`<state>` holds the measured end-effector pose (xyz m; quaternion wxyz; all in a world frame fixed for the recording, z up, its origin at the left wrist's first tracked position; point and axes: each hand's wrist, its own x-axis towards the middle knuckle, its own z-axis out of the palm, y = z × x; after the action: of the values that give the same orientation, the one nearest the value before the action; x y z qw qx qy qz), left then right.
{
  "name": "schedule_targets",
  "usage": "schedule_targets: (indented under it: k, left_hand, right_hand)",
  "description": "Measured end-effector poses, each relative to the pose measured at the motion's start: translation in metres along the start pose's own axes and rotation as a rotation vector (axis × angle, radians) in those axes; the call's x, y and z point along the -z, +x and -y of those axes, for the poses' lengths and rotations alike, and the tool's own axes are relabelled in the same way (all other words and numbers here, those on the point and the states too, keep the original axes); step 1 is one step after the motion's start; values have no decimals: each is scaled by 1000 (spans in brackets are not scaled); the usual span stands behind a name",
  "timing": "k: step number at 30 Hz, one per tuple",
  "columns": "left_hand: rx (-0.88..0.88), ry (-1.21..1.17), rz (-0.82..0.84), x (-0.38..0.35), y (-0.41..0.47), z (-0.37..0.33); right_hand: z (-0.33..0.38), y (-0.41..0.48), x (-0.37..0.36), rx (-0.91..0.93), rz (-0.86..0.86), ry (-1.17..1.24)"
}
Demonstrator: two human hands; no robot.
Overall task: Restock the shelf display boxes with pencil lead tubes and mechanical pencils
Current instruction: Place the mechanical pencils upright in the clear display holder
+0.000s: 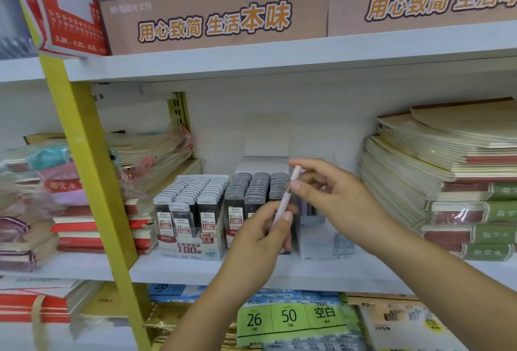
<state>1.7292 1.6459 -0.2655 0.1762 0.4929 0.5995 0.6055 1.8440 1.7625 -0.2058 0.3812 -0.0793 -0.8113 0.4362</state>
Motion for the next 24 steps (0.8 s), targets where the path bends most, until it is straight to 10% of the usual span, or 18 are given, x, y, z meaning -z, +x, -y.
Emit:
schedule_targets:
  k: [5,11,24]
  left_hand:
    - [-115,298,-150,-7,6,-1]
    - [-439,1082,-273,-3,21,4]
    - [-347,1146,-153,0,28,19]
  right_hand:
    - [7,7,41,-18,-274,234]
    - [-10,15,76,95,-353,-228]
    - [-48,13,54,152,-121,-566]
